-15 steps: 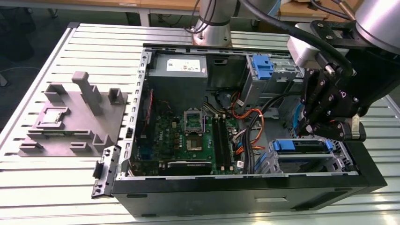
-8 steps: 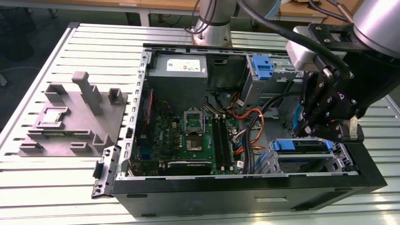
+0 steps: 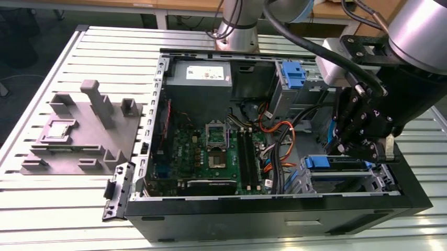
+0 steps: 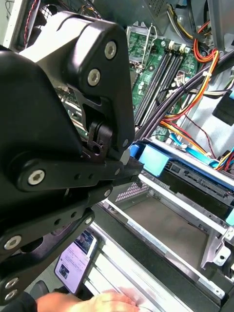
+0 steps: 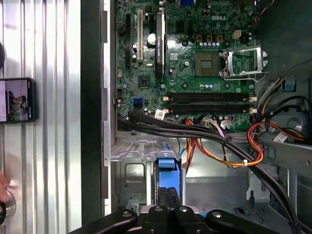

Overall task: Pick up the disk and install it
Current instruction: 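Insert the first disk wire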

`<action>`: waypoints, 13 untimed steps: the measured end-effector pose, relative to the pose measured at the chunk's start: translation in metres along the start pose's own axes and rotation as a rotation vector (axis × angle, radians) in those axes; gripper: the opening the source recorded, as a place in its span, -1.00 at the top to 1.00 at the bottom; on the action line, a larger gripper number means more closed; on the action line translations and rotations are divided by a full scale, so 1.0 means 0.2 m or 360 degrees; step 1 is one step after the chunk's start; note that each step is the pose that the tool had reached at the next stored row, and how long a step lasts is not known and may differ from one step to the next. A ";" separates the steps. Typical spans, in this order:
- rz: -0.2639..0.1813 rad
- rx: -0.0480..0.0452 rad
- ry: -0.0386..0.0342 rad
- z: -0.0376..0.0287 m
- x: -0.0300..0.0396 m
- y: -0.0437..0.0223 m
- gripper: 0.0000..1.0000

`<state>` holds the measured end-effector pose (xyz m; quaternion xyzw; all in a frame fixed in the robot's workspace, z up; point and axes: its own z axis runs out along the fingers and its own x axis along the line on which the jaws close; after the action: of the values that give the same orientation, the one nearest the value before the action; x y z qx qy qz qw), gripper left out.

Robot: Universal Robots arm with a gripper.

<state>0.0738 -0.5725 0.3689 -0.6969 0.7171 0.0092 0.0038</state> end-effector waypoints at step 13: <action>0.0000 0.0000 0.0000 0.016 0.000 -0.017 0.80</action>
<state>0.0773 -0.5725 0.3657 -0.6969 0.7171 0.0092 0.0039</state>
